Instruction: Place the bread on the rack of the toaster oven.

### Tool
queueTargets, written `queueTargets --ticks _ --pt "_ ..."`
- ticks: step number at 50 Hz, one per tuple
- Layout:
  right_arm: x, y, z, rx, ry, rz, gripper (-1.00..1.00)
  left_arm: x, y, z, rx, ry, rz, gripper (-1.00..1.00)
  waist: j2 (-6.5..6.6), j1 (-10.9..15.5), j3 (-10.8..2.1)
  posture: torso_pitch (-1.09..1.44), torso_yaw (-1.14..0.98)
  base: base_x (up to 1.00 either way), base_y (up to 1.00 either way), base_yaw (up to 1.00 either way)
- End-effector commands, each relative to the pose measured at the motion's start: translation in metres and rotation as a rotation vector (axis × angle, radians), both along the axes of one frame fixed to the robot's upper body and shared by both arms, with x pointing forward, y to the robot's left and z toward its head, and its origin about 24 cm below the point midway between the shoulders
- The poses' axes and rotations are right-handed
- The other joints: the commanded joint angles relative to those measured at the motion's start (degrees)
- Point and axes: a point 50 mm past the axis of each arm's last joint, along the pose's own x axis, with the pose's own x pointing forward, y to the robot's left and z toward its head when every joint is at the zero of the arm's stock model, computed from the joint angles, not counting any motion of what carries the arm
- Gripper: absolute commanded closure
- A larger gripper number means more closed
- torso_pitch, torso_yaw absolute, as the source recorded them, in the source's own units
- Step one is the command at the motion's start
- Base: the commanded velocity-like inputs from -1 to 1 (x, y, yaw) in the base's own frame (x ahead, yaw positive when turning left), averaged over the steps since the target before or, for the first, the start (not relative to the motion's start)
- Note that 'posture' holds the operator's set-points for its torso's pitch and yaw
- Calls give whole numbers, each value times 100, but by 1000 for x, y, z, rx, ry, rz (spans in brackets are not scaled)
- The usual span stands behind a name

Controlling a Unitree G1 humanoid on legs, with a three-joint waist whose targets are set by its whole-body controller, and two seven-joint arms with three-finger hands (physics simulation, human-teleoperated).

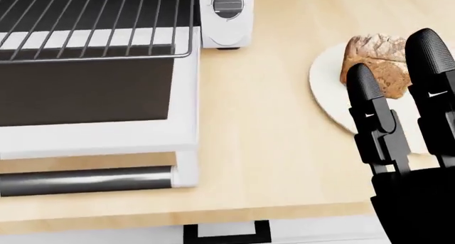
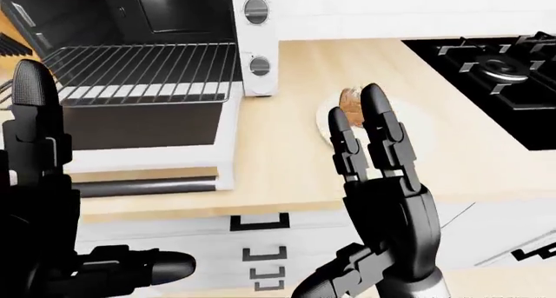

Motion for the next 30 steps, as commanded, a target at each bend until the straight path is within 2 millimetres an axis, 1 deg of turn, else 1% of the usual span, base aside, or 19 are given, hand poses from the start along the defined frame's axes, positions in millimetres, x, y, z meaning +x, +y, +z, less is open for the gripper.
queueTargets --ticks 1,2,5,12,22,28,30 --pt "-5 2 10 -2 -65 9 -100 -6 0 6 -5 -54 -1 -100 -24 2 -54 0 0 0 0 0" --pt "-5 2 10 -2 -65 9 -100 -6 0 6 -5 -54 -1 -100 -4 -1 -68 0 0 0 0 0" --pt "-5 2 9 -3 -65 7 -100 -6 0 6 -5 -55 0 -100 -4 -11 -106 0 0 0 0 0" --pt "-4 2 9 -7 -65 7 -100 -7 0 6 -4 -56 -1 -100 -30 -19 -150 0 0 0 0 0" --pt "-4 2 9 -8 -65 4 -100 -9 0 7 -1 -73 0 -100 -44 -18 -138 0 0 0 0 0" --pt "-4 2 8 -9 -64 5 -100 -5 2 7 -6 -54 14 -100 -42 -17 -115 0 0 0 0 0" --pt "-2 2 7 -11 -60 4 -100 -5 3 7 -10 -49 12 -100 -39 -16 -143 -2 0 0 0 0"
